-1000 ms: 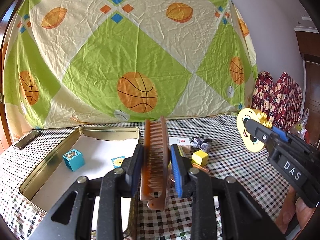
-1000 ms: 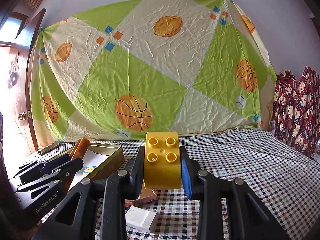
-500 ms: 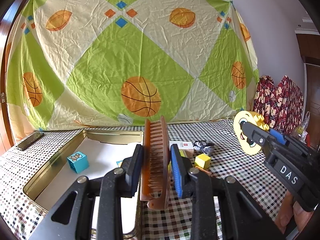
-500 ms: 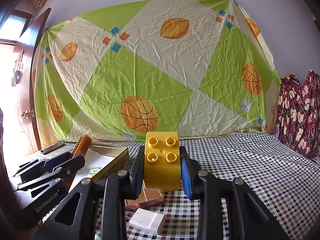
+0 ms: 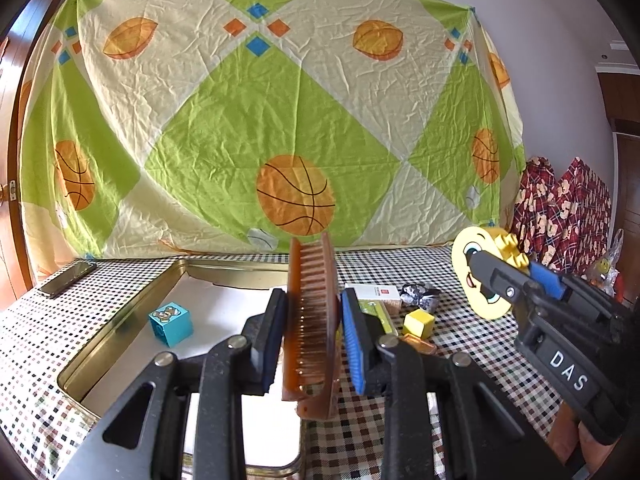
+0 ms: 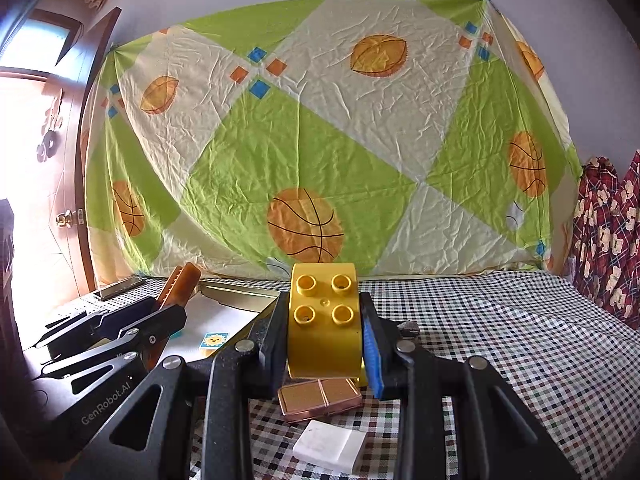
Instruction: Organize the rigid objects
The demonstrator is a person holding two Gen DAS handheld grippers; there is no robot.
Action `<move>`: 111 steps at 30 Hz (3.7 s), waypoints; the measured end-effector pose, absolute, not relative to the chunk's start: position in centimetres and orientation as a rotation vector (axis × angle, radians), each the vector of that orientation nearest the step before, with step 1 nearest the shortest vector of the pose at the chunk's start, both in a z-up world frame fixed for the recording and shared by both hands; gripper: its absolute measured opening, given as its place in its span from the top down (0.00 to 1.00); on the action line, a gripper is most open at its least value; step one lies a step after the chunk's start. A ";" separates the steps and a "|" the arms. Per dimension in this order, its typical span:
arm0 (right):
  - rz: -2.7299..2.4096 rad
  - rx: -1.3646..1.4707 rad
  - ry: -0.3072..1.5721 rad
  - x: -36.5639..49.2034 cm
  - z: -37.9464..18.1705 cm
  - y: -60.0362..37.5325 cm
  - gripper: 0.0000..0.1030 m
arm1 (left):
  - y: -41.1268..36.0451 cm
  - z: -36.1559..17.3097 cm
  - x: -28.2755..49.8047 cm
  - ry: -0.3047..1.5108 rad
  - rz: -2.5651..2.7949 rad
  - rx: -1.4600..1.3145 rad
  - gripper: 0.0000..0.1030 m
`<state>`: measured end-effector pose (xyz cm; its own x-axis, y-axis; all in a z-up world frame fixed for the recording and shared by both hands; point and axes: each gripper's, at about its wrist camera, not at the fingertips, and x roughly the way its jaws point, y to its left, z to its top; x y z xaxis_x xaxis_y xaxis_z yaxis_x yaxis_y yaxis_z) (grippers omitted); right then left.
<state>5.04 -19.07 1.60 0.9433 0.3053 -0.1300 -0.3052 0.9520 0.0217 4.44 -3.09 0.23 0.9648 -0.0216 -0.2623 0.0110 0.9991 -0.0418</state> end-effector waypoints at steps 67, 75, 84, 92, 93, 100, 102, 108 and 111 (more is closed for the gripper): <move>0.508 -0.117 0.187 6.5 1.0 -7.0 0.67 | 7.3 -0.2 4.5 0.314 0.147 -0.113 0.74; 0.522 -0.129 0.189 6.4 0.9 -6.1 0.67 | 8.2 -0.2 4.3 0.312 0.161 -0.116 0.74; 0.539 -0.147 0.192 6.3 0.8 -4.4 0.67 | 9.3 -0.2 4.5 0.313 0.178 -0.109 0.74; 0.552 -0.165 0.198 6.4 0.7 -3.3 0.67 | 10.0 -0.4 5.1 0.330 0.182 -0.090 0.74; 0.554 -0.166 0.200 6.4 0.7 -3.3 0.67 | 10.0 -0.4 5.2 0.333 0.181 -0.090 0.74; 0.559 -0.151 0.223 7.0 0.6 -3.2 0.67 | 10.2 -0.5 6.0 0.352 0.180 -0.075 0.74; 0.559 -0.153 0.226 7.1 0.7 -3.2 0.67 | 10.1 -0.6 6.3 0.359 0.178 -0.067 0.74; 0.561 -0.144 0.251 7.7 0.7 -3.2 0.67 | 10.2 -0.7 6.9 0.394 0.158 -0.070 0.74; 0.559 -0.139 0.265 8.1 0.6 -3.2 0.67 | 10.1 -0.7 7.3 0.407 0.152 -0.057 0.74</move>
